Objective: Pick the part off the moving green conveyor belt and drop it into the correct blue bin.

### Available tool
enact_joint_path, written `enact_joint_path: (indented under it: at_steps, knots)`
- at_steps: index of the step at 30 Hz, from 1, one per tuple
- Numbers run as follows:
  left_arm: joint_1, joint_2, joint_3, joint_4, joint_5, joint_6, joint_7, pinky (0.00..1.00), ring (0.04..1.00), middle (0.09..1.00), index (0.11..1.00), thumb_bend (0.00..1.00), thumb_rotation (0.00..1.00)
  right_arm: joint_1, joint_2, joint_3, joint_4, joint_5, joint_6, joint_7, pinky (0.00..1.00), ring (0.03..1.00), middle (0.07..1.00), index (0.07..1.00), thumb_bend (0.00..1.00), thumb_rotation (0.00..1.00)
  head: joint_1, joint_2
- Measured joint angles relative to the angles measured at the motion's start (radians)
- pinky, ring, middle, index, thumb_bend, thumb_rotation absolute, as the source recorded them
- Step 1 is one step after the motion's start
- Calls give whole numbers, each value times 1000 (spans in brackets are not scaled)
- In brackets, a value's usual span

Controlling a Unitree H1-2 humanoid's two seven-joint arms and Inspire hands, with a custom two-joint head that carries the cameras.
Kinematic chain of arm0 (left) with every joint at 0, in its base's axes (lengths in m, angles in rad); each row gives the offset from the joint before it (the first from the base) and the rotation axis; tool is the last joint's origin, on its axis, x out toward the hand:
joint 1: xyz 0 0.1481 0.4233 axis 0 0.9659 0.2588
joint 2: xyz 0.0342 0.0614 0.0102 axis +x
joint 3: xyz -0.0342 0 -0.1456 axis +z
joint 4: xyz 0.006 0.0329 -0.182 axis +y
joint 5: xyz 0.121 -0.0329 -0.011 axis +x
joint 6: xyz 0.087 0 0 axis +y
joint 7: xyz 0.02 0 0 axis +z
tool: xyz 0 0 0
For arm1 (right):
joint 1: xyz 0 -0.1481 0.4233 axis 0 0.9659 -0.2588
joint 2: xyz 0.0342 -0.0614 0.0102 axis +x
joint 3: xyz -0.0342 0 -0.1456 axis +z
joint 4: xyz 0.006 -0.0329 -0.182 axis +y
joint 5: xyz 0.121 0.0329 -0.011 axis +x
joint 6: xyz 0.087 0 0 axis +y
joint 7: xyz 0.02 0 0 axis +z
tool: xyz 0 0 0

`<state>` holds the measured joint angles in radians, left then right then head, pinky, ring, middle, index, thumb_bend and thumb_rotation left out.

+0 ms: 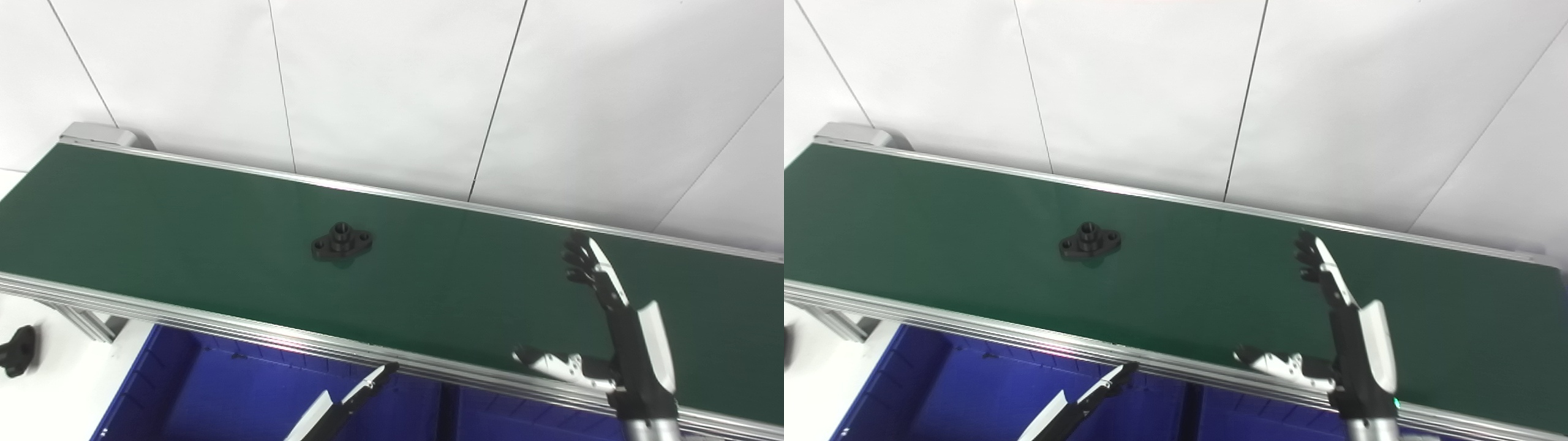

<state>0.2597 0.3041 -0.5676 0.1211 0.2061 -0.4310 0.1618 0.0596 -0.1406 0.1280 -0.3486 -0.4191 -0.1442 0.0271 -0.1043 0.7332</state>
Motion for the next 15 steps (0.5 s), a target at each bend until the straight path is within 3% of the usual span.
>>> enact_joint_path:
  at_steps: [6, 12, 15]
  knots:
    - [4, 32, 15, 1, -3, -3, -32, 902, 941, 974, 976, 840, 459, -45, 31, 13, -10, -27, 59, 42, 786, 863, 895, 939, 848, 461, -37, -5]
    - [-5, -18, 14, -14, -5, -8, -68, 873, 924, 968, 972, 846, 461, -106, 1, 11, 16, -36, 118, 83, 809, 876, 906, 940, 852, 429, -40, -8]
    - [1, -18, 15, -13, -15, -10, -86, 884, 930, 974, 971, 845, 459, -148, 12, 26, 32, -41, 150, 99, 803, 874, 900, 935, 856, 410, -44, -6]
